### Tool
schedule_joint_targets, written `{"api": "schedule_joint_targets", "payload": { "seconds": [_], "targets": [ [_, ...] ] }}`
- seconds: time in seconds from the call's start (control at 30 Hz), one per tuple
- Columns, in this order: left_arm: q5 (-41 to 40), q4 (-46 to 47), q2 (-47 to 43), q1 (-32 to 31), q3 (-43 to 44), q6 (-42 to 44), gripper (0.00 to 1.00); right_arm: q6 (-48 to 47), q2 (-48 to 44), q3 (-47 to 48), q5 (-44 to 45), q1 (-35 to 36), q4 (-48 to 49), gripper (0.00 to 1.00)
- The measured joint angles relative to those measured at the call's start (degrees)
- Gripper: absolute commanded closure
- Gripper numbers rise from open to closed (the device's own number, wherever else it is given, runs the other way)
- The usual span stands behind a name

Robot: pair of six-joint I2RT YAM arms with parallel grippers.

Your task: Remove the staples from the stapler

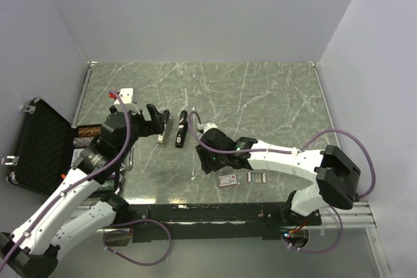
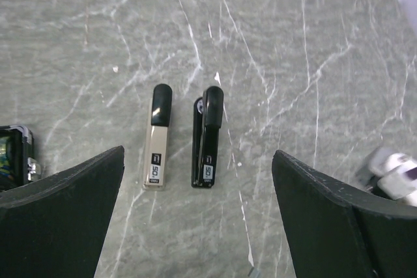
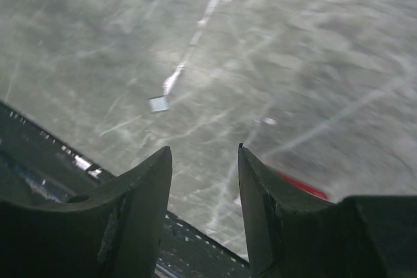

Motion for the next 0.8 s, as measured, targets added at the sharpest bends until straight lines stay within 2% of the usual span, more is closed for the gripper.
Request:
{"api": "schedule_joint_targets", "payload": {
  "seconds": [0.2,0.37,0.8],
  "targets": [
    [-2.6,0.7,-2.6,0.3,-0.5,0.0,0.01,-4.8,5.4,0.5,-6.7,2.2,3.5,0.47],
    [-3.0,0.8,-2.3,0.7,-0.5,0.0,0.01,-6.4,8.9,1.6,-9.0,4.7,4.4,0.46],
    [-3.0,0.8,-2.3,1.6,-0.5,-0.2,0.01,-6.1,14.2,4.8,-6.3,6.4,6.0,0.46]
  ]
}}
